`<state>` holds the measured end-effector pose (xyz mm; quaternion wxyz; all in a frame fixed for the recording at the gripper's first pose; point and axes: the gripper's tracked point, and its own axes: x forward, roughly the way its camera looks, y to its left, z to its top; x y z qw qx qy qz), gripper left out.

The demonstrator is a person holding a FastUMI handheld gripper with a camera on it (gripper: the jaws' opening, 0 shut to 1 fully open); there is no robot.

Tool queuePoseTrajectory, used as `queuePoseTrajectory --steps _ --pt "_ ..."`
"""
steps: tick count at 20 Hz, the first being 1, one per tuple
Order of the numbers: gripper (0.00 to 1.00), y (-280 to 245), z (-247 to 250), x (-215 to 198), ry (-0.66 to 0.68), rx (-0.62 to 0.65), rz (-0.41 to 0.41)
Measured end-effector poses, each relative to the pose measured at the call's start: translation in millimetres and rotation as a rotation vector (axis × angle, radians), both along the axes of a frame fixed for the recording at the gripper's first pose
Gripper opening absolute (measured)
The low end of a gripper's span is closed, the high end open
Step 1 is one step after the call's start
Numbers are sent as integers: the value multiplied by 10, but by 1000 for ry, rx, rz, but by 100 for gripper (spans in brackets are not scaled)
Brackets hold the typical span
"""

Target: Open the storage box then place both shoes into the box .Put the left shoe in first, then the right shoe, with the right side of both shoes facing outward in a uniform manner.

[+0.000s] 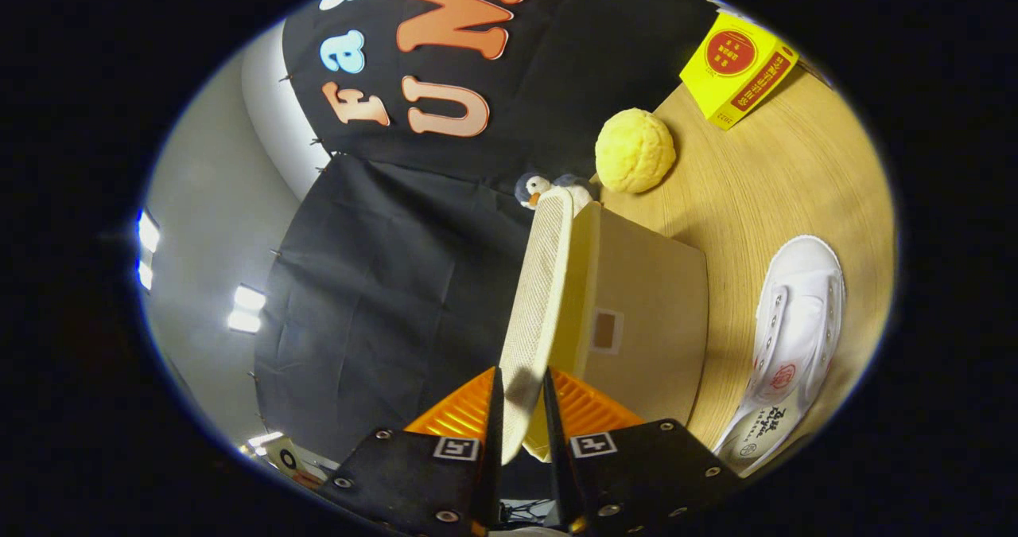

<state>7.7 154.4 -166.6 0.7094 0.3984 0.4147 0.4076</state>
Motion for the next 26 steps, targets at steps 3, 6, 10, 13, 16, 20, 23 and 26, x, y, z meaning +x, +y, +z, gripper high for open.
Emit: queuePoseTrajectory --steps 3,6,10,13,16,20,23,26 --pt "3 63 237 98 -39 -26 -36" --pt "3 218 554 40 -98 -53 -5" --pt "3 596 994 25 -159 -44 18" --pt "4 956 1234 -1 -197 -50 42" --pt "4 1361 1377 -48 -207 -57 68" --pt "12 1918 1425 -92 -247 -106 88" --pt "41 2183 1298 -70 -328 -233 98" --pt "87 2397 1229 -6 -391 -325 100"
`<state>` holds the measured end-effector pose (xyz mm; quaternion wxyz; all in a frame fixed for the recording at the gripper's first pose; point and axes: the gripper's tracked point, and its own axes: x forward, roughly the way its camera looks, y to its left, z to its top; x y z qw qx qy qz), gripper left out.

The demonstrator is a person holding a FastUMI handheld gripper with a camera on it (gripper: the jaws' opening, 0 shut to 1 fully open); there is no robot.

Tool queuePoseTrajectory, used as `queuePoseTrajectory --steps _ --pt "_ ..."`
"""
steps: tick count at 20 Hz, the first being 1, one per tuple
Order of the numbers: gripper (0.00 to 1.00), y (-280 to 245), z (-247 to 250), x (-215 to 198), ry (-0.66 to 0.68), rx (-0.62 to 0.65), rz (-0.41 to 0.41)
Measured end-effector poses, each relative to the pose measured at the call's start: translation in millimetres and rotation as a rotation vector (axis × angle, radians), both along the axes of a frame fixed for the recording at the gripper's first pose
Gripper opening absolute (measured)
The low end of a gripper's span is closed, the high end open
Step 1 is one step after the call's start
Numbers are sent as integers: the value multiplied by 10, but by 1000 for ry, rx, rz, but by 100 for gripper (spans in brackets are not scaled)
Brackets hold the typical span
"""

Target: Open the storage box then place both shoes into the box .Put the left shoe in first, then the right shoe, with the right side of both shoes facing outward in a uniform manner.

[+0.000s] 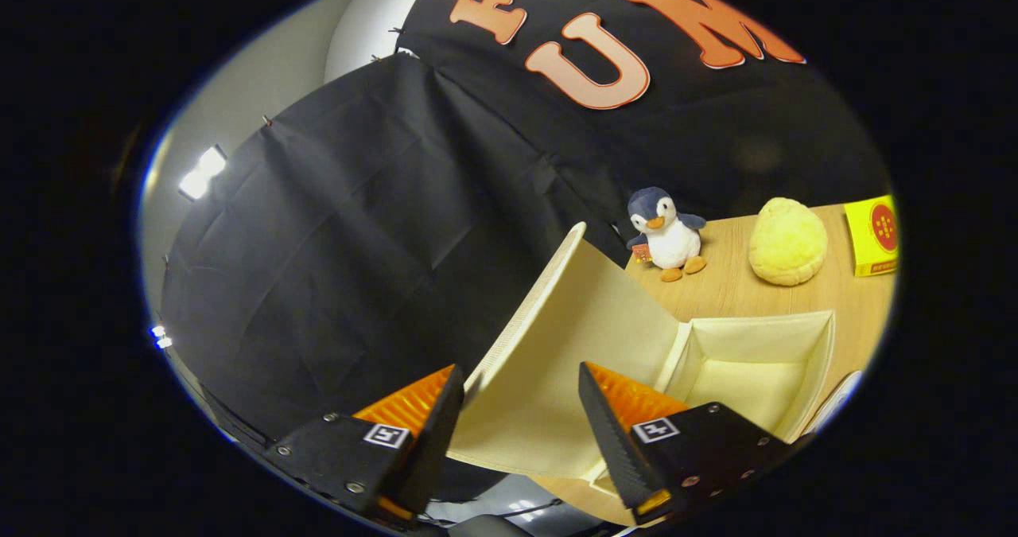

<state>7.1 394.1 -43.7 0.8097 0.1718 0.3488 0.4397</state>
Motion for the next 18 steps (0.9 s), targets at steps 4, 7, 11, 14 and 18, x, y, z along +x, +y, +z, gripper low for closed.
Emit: queuePoseTrajectory --steps 4,7,11,14,18 --pt "98 51 -62 53 -30 -33 -29" --pt "98 -73 -115 150 -38 -49 -64" --pt "98 -486 -222 334 -80 -96 -153" --pt "98 -948 -320 434 -85 -137 -222" --pt "98 -1615 -504 558 -93 -217 -317"
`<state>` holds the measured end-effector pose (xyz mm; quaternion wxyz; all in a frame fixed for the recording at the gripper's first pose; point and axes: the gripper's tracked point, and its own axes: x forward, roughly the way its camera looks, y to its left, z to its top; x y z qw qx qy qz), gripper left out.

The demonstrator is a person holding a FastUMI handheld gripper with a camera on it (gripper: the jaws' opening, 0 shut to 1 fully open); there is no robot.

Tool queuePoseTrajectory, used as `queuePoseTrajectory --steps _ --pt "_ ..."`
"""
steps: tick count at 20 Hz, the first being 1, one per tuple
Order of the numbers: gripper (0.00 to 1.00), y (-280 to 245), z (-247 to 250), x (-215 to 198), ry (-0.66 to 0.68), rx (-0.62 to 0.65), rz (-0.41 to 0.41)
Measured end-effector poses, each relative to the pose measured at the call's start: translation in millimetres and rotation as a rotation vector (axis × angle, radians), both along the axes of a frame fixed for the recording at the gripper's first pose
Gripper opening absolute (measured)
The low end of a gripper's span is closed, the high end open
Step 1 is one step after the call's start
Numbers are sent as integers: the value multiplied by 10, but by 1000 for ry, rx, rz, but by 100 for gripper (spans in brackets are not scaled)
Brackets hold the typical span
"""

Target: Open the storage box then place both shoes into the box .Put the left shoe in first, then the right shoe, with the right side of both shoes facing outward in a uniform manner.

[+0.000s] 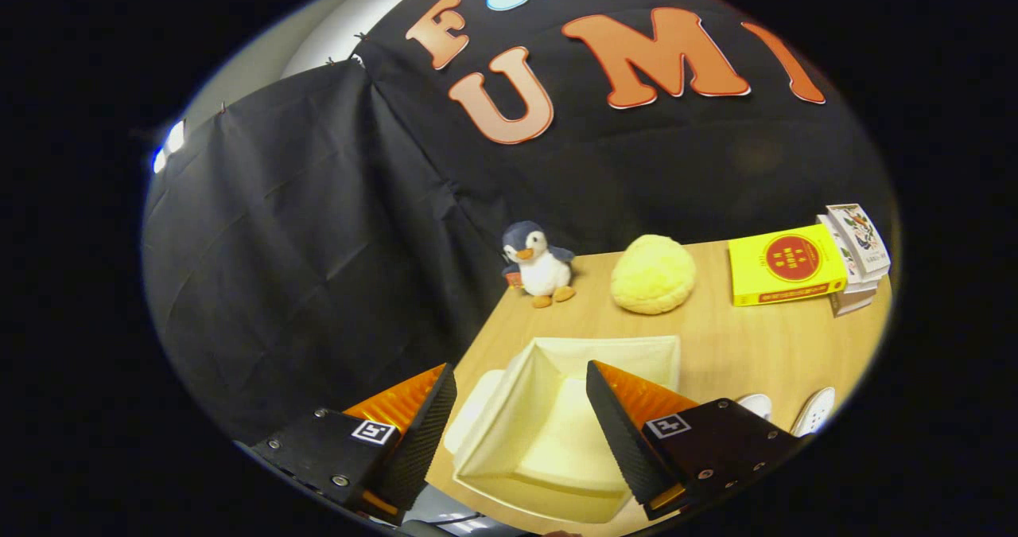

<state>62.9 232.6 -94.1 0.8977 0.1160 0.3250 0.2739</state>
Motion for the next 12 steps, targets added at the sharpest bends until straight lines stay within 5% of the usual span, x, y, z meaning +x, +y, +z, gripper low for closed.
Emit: queuePoseTrajectory --steps 12 --pt "98 -1736 -776 -110 100 -164 -252"
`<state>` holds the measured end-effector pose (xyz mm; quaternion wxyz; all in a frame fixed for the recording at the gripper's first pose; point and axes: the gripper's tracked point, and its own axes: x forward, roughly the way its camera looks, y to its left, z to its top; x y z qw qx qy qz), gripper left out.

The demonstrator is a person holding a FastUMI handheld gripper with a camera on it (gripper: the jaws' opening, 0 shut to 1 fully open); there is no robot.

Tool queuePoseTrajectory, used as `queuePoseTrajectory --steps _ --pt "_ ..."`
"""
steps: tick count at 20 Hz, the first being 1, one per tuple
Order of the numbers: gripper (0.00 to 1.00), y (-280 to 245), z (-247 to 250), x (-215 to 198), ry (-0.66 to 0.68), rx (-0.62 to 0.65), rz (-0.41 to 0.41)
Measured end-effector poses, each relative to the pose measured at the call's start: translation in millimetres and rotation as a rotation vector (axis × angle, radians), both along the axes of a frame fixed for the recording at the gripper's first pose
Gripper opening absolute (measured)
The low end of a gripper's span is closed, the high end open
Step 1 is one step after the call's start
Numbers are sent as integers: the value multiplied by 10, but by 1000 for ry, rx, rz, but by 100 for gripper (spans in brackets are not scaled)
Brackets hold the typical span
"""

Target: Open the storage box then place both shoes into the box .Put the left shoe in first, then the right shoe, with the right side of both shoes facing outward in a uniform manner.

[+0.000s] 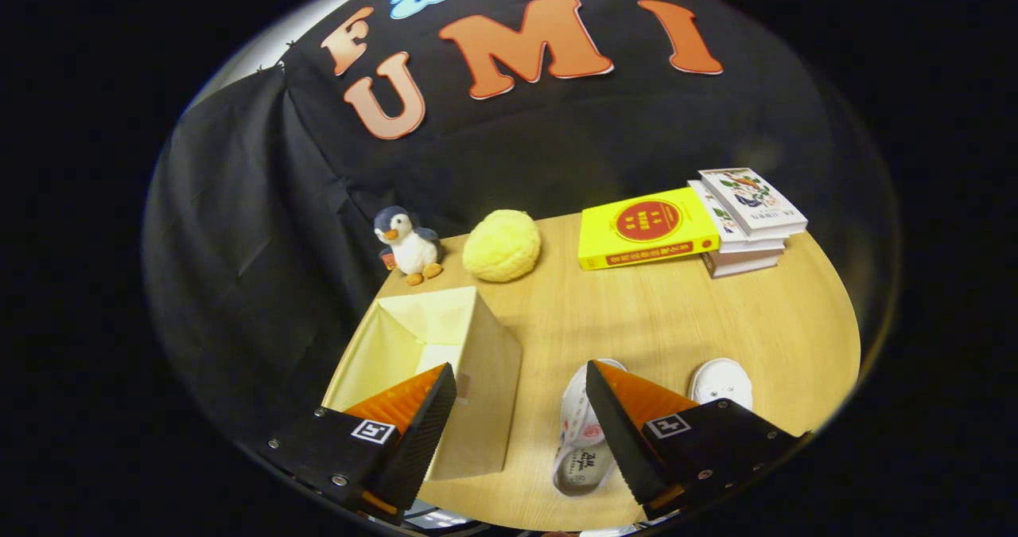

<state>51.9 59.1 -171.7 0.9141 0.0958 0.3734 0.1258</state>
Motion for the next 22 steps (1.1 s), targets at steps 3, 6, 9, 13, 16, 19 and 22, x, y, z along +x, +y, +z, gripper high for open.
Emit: queuePoseTrajectory --steps 3,6,9,13,16,19,22 --pt "98 -294 -265 -105 45 -36 -45" --pt "98 -509 -480 -286 90 -77 -63" --pt "98 -581 -687 -407 122 -117 -60" --pt "98 -613 -971 -563 169 -176 -38" --pt "99 -650 -1196 -599 205 -241 -32" --pt "99 -598 -1403 -598 252 -283 -10" --pt "88 -571 -1536 -678 297 -325 25"
